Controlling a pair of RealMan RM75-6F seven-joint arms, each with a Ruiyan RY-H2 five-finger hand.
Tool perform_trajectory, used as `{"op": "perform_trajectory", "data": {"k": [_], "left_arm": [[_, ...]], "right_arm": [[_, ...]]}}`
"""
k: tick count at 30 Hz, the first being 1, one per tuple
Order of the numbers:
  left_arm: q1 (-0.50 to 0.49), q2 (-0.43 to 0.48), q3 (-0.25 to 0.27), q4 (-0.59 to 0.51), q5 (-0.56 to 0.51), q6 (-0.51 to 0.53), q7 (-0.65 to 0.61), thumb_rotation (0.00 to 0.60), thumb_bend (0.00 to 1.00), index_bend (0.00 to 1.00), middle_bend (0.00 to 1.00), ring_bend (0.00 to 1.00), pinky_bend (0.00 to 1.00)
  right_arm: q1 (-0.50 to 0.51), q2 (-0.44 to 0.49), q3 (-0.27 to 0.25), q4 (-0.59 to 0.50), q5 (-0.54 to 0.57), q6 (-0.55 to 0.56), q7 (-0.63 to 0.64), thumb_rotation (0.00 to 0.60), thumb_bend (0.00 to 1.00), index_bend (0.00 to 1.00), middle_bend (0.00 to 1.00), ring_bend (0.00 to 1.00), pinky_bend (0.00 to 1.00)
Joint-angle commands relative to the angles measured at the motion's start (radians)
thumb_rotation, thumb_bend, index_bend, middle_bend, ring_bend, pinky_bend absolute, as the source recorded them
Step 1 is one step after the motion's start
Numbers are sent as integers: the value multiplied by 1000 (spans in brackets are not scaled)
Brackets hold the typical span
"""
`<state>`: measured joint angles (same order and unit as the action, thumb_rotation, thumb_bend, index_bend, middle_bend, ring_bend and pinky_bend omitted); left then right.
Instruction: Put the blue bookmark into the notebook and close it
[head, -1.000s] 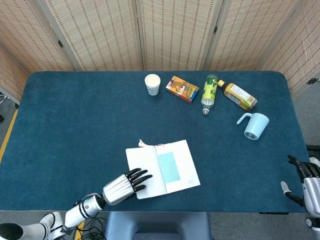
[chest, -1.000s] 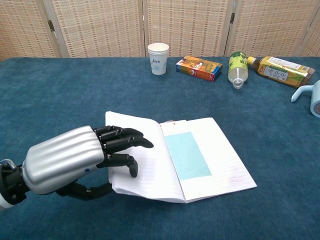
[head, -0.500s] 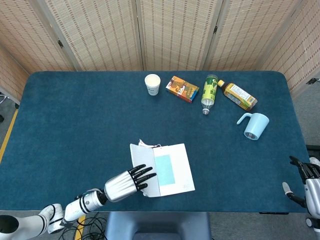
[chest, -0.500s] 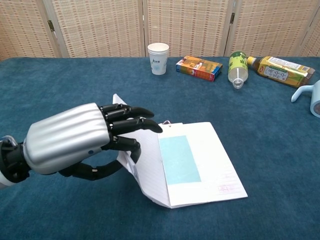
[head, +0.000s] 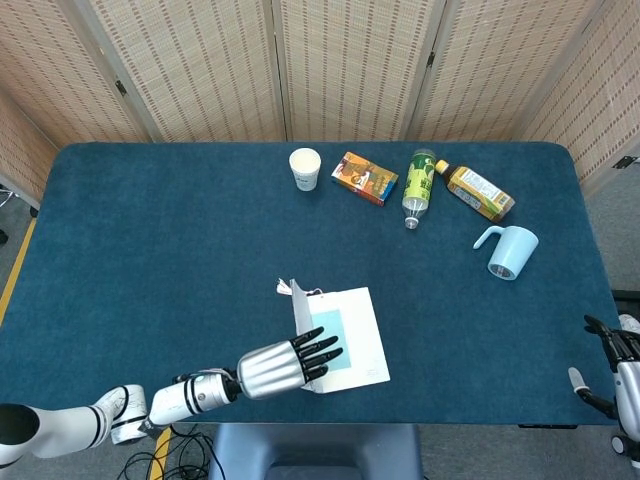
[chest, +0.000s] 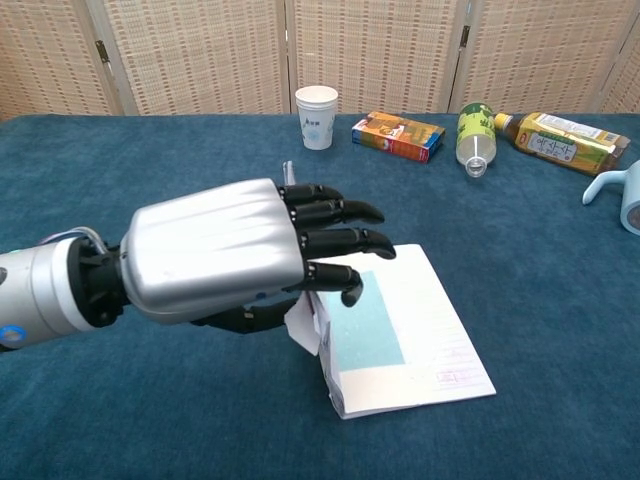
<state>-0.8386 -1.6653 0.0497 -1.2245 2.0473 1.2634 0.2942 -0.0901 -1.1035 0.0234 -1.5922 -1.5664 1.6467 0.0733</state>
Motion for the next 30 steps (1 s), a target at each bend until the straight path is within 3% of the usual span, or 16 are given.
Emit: {"op": "perform_trajectory", "data": {"k": [1, 6, 16, 24, 30], "left_arm": [[-22, -17, -28, -23, -26, -48, 45, 600, 476, 211, 148, 104, 220], [-28, -60, -71, -34, -75, -70, 86, 600, 385, 78, 50, 34, 215], [-16, -117, -134, -78, -213, -103, 79, 600, 356, 43, 28, 21, 213], [101, -19, -146, -142, -355, -44, 91, 600, 355, 79, 28, 21, 213], [246, 112, -152, -273, -543, 11, 38, 600, 355, 85, 28, 21, 214]], "right_arm": [[-2, -2, 0, 3, -2, 3, 3, 600, 255, 169, 287, 269, 232], [-7, -2, 2, 9, -1, 13, 10, 600, 255, 169, 287, 272, 232], [-13, -1, 6, 21, 1, 22, 25, 600, 255, 169, 287, 272, 232], [2, 9, 7, 28, -6, 0, 22, 600, 255, 169, 287, 272, 232], [29, 25, 8, 29, -14, -39, 10, 600, 254, 169, 287, 273, 232]]}}
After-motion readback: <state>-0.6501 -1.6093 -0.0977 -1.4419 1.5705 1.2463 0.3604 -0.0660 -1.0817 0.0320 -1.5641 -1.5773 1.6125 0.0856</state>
